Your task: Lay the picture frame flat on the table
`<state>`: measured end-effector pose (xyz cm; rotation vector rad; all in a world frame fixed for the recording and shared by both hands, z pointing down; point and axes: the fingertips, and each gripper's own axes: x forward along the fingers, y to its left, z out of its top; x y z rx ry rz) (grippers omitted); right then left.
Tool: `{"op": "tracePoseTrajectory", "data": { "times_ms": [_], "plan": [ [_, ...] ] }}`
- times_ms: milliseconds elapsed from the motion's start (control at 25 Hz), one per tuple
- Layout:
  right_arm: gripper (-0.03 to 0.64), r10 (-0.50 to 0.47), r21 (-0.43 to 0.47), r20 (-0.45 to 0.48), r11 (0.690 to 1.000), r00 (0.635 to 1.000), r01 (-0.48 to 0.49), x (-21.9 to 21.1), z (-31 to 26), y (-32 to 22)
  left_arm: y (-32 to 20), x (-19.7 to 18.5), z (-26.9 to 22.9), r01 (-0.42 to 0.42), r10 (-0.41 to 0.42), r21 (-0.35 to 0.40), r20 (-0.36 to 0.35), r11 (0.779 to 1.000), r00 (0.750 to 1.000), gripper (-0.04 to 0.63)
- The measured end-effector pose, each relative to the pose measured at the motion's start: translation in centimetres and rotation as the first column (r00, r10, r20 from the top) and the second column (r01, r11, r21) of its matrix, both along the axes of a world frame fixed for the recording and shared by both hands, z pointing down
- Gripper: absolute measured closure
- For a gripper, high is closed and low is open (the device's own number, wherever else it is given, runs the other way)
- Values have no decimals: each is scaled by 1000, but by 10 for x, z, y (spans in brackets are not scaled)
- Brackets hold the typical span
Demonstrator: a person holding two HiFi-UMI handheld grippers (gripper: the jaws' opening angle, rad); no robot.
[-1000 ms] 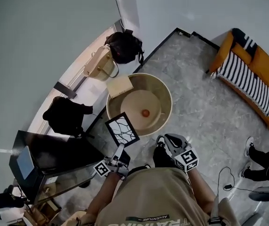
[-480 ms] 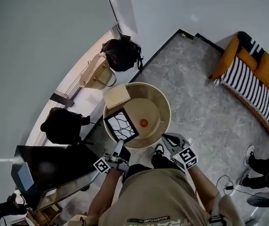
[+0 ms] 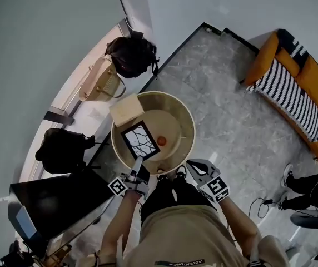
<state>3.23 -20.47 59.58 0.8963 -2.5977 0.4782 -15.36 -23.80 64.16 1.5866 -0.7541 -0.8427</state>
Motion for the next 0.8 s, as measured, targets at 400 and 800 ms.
{"op": "tracePoseTrajectory", "data": {
  "times_ms": [400,800],
  "plan": [
    [612,-25,-53,-6,998,1000,25,-22,34,14,-40,-14,129,-41,43,-115,14,992,999,522],
    [612,-55,-18,6,998,998,55,-49,44,-9,-57,-1,244,-33,27,-214,-31,976,999,522]
  ]
}}
